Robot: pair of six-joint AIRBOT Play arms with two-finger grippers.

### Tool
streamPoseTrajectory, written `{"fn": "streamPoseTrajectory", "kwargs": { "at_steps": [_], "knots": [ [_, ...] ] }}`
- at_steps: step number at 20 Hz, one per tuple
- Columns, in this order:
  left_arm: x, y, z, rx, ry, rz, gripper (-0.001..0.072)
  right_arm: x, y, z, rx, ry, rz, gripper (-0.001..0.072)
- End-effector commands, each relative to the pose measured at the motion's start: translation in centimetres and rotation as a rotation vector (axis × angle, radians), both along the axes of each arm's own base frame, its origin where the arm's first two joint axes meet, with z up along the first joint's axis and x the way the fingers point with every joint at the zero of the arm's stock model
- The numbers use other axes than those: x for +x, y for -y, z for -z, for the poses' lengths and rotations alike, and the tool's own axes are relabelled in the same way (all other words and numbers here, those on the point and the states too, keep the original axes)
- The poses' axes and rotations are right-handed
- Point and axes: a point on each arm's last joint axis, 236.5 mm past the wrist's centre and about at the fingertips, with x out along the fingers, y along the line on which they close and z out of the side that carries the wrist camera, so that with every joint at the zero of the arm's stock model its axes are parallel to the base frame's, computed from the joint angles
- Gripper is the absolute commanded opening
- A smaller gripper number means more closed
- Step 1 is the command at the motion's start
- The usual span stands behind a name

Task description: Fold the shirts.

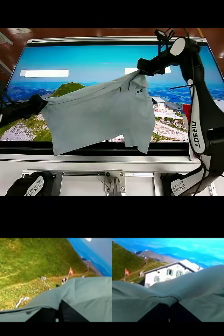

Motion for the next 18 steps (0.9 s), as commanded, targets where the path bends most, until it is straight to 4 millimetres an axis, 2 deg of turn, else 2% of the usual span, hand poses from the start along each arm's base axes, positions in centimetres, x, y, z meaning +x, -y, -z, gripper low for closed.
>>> {"fn": "streamPoseTrajectory", "kwargs": {
  "at_steps": [1,2,3,4,5,6,7,8,10,11,12,14,16,18],
  "knots": [
    [3.4,-0.5,5.4,-0.133,-0.077,-0.119,0.0041,1.0,-1.0,3.9,0.053,-0.081,0.047,0.0059],
    [3.5,0.2,7.1,-0.167,-0.123,-0.114,0.0043,1.0,-1.0,4.4,0.052,-0.092,0.048,0.009],
    [3.4,1.1,8.5,-0.198,-0.166,-0.107,0.0065,1.1,-1.0,4.8,0.054,-0.101,0.056,0.022],
    [3.0,1.7,9.5,-0.215,-0.209,-0.092,0.0213,1.1,-1.0,4.9,0.055,-0.103,0.059,0.0502],
    [2.6,1.8,9.9,-0.213,-0.235,-0.064,0.0466,1.0,-0.8,4.7,0.052,-0.106,0.056,0.064],
    [1.9,1.6,9.5,-0.181,-0.248,0.018,0.067,-0.1,0.1,4.6,0.022,-0.129,0.021,0.0639],
    [0.3,0.7,9.1,-0.124,-0.284,0.14,0.0646,-1.7,1.7,4.6,-0.048,-0.157,-0.046,0.0639],
    [-1.9,-1.1,9.2,-0.084,-0.365,0.2,0.0643,-3.9,4.9,4.8,-0.177,-0.213,-0.105,0.0638],
    [-7.9,-6.1,10.0,-0.033,-0.59,0.212,0.0611,-8.4,13.5,4.7,-0.474,-0.383,-0.121,0.0638],
    [-11.3,-8.1,10.3,-0.036,-0.695,0.197,0.061,-10.0,16.4,4.2,-0.516,-0.457,-0.064,0.0638],
    [-14.2,-9.2,10.7,-0.049,-0.772,0.187,0.0611,-10.7,17.1,4.0,-0.44,-0.478,-0.024,0.0638],
    [-18.5,-9.1,11.9,-0.142,-0.847,0.159,0.0712,-11.8,17.6,4.1,-0.284,-0.509,0.015,0.0638],
    [-19.8,-7.1,13.7,-0.241,-0.817,0.142,0.0712,-13.0,17.5,5.1,-0.154,-0.558,0.033,0.0638],
    [-20.3,-5.4,15.6,-0.265,-0.799,0.158,0.0712,-13.8,16.4,6.3,-0.041,-0.6,0.03,0.0638]
  ]
}}
